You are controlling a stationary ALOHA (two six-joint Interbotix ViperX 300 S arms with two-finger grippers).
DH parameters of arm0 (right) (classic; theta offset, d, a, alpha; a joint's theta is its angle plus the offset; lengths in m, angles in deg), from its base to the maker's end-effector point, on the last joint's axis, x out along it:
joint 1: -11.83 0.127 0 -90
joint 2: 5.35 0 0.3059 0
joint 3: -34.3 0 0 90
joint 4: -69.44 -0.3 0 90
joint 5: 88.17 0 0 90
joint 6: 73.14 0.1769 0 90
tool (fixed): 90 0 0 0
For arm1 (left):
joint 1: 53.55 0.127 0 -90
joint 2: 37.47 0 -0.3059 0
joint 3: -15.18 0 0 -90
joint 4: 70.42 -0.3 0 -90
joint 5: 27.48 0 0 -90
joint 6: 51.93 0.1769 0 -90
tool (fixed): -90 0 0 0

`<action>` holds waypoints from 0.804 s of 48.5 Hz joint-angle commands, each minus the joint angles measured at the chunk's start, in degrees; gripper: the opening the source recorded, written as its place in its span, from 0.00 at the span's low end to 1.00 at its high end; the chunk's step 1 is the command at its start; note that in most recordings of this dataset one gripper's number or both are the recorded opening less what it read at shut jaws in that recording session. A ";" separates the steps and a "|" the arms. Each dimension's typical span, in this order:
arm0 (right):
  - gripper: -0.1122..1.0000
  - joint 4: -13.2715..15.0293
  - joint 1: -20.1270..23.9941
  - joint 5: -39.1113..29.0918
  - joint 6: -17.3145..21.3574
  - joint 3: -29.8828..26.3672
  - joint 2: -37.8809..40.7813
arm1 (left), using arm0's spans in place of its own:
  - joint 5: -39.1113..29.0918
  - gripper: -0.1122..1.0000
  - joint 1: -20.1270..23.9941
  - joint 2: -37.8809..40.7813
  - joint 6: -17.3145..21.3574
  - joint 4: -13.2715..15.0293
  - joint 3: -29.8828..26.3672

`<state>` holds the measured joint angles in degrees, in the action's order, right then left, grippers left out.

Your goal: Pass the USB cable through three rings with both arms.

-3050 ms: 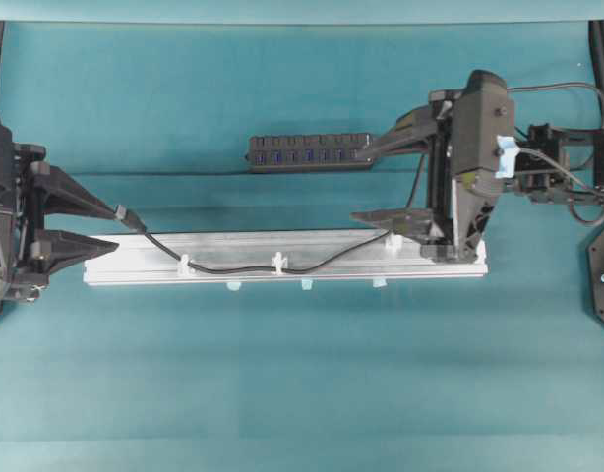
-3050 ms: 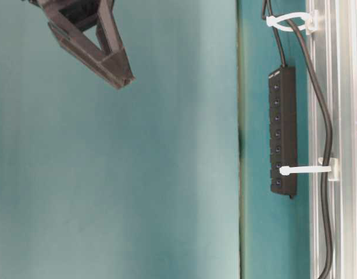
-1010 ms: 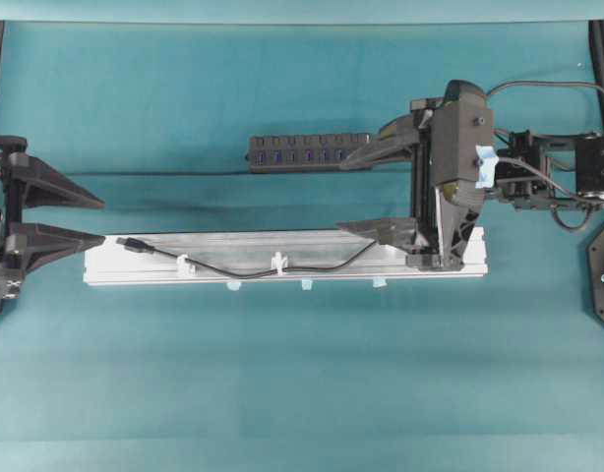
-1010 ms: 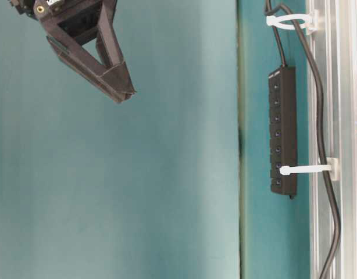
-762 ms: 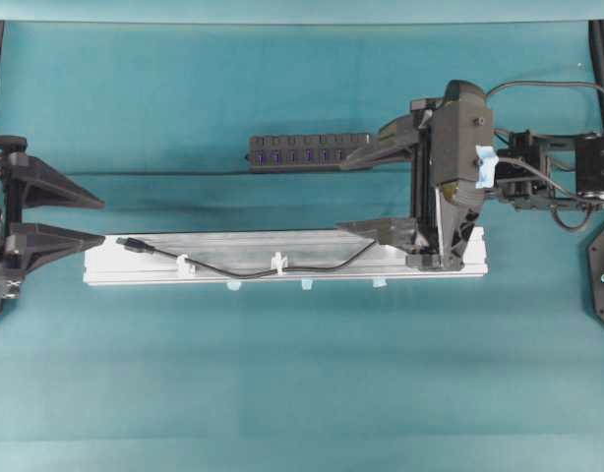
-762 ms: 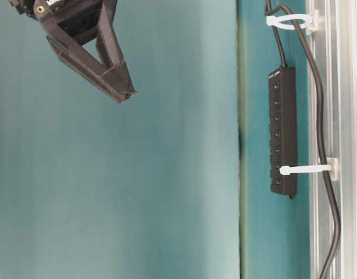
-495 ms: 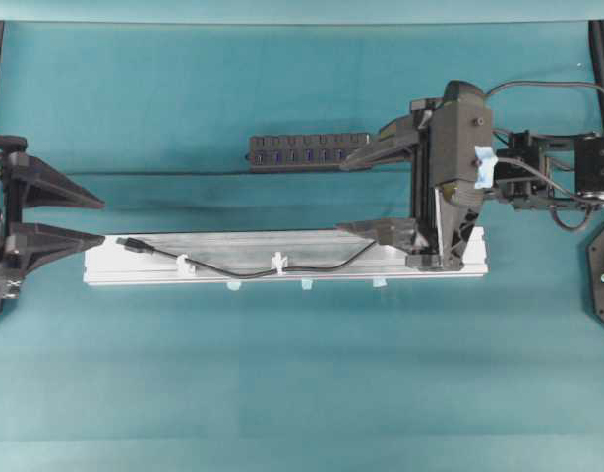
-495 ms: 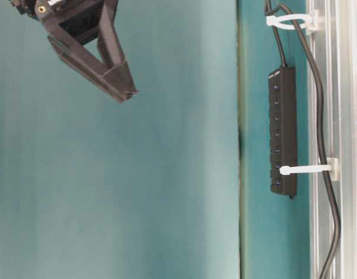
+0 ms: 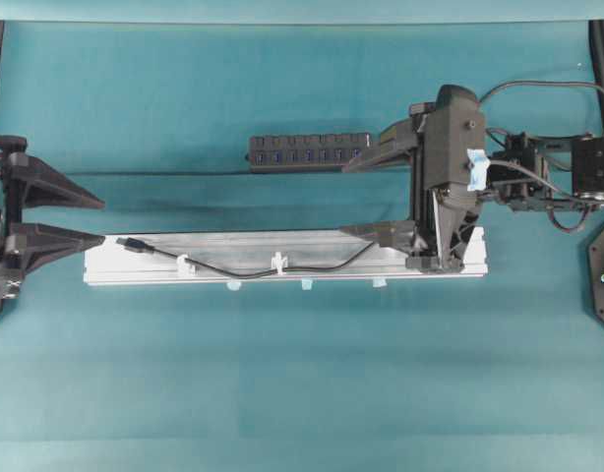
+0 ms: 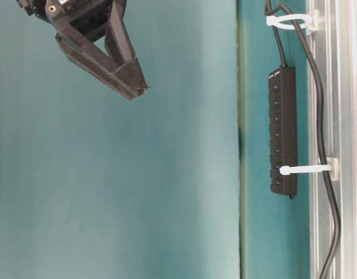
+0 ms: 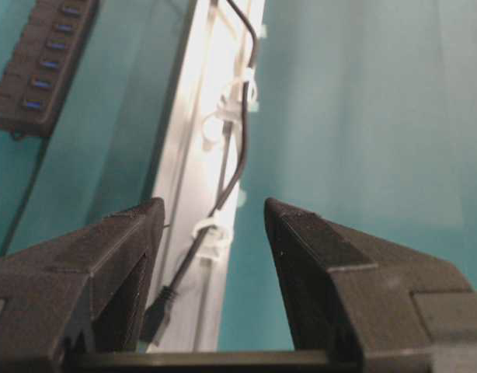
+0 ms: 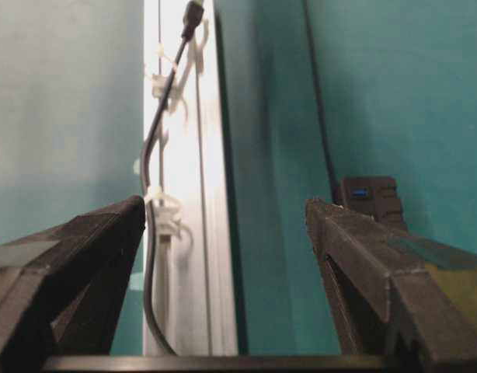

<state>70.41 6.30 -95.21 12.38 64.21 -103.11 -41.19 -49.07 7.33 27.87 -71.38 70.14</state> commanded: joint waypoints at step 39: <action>0.53 -0.09 0.35 -1.49 0.35 -0.62 -0.35 | 0.26 0.65 0.00 -0.70 0.00 -0.09 -0.62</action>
<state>70.41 6.38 -96.96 12.29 64.30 -103.20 -41.19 -49.07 6.54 27.87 -71.29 70.14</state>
